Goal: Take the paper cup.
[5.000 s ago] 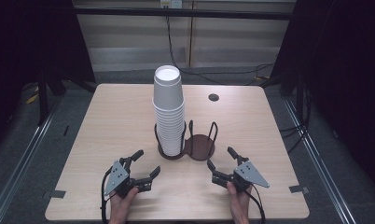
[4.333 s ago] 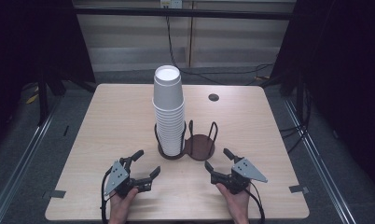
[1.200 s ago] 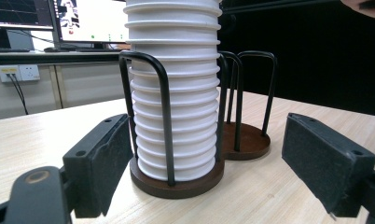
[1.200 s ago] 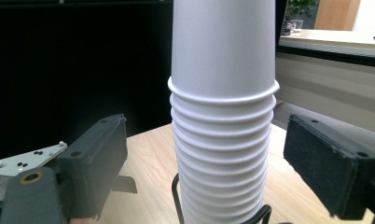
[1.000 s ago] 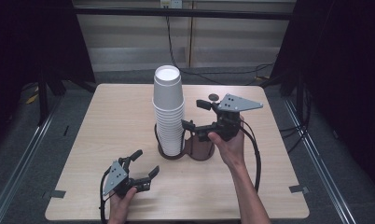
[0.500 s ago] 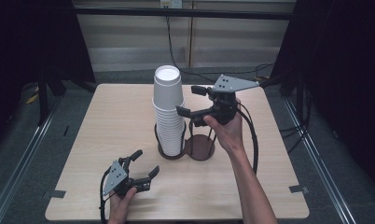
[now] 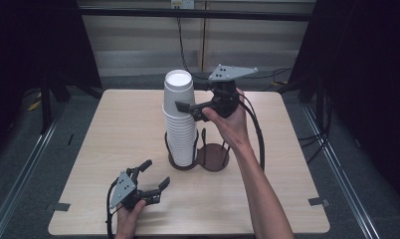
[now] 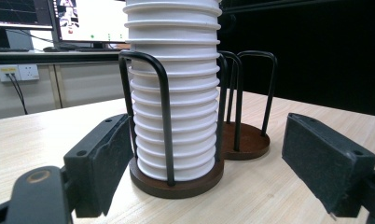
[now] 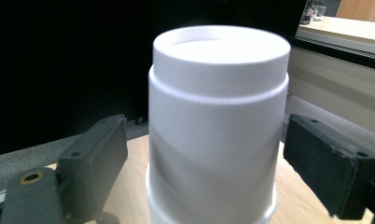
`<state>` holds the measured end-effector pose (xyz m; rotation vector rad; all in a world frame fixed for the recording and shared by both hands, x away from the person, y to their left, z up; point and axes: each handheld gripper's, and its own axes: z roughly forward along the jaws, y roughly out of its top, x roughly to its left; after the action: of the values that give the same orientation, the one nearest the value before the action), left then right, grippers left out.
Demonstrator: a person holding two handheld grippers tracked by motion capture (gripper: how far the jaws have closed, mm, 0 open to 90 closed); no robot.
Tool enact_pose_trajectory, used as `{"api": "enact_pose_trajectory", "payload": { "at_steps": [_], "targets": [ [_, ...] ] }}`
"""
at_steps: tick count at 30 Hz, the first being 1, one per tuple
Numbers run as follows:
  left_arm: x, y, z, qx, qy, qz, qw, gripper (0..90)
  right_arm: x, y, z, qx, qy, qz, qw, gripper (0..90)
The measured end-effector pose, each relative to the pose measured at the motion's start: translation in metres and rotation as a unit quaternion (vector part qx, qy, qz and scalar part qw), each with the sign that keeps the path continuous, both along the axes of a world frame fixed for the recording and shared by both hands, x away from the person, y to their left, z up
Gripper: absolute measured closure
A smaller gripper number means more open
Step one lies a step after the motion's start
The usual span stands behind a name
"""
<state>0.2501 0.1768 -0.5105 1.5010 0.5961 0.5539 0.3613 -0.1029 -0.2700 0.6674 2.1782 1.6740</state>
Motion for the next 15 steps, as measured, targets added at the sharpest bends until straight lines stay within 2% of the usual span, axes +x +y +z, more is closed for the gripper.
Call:
{"api": "enact_pose_trajectory", "payload": {
  "at_steps": [2,5,12,13,15],
  "targets": [
    [0.000,0.000,0.000,0.000,-0.001,0.000,1.0000,16.2,0.005,0.008,0.002,-0.011,0.000,-0.005,0.9999,13.3],
    [0.000,0.000,0.000,0.000,0.000,0.000,1.0000,16.2,0.010,0.013,0.004,-0.005,-0.001,-0.004,1.0000,13.2],
    [0.000,0.001,0.000,0.004,-0.004,0.003,1.0000,16.2,0.016,0.021,0.006,-0.014,0.007,-0.007,0.9999,16.2],
    [0.000,-0.001,0.000,-0.005,0.004,-0.006,1.0000,16.2,0.017,0.023,0.007,-0.016,0.006,-0.011,0.9998,18.4],
    [0.000,0.000,0.000,0.001,-0.001,0.001,1.0000,16.2,0.017,0.024,0.007,-0.019,0.009,-0.012,0.9997,18.5]
  ]
}}
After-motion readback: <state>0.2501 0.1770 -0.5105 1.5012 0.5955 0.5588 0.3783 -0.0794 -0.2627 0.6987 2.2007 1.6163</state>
